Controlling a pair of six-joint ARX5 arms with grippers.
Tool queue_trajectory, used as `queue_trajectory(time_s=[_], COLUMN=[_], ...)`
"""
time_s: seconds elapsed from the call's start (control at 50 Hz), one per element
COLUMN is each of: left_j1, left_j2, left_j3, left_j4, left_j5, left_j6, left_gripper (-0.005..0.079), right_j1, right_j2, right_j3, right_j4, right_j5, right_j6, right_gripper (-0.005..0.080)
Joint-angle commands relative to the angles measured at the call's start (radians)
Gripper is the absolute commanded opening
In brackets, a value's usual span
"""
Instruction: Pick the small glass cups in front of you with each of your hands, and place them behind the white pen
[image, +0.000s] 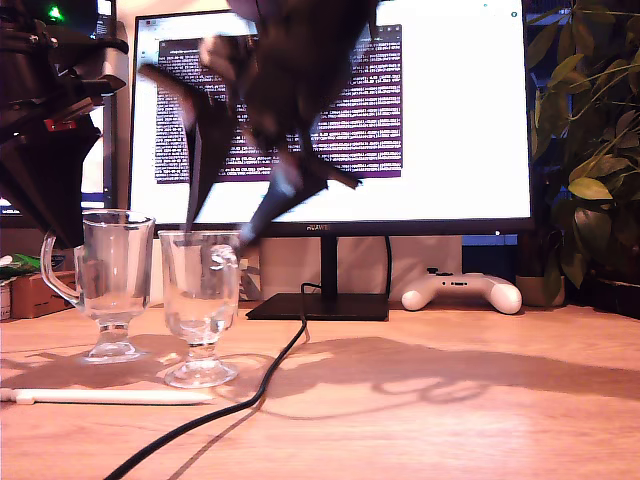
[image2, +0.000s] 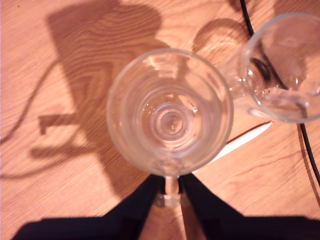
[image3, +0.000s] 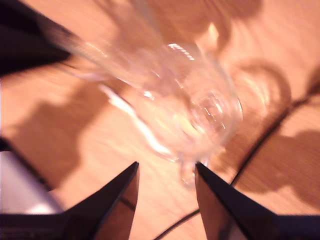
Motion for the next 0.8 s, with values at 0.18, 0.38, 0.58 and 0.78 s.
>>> queue_trajectory(time_s=[0.18, 0.38, 0.58, 0.78], left_j1=[-0.003, -0.001, 0.0, 0.0], left_j2=[-0.023, -0.005, 0.002, 0.002], left_j3=[-0.01, -0.028, -0.042, -0.042], left_j4=[0.011, 0.024, 0.036, 0.038], left_j5=[-0.013, -0.026, -0.024, -0.021], left_j6=[0.006, 0.006, 0.006, 0.005], left_gripper=[-0.0022, -0.0021, 0.0027, 0.0137], right_j1=[0.009, 0.008, 0.001, 0.001], right_j2=[0.019, 0.008, -0.014, -0.017], right_j3=[0.132, 0.166, 0.166, 0.166], right_j4=[-0.111, -0.156, -0.163, -0.169], right_j5=[-0.018, -0.022, -0.022, -0.022], right_j6=[-0.049, -0.06, -0.063, -0.067], right_gripper=[0.0321, 0.0322, 0.0322, 0.0322])
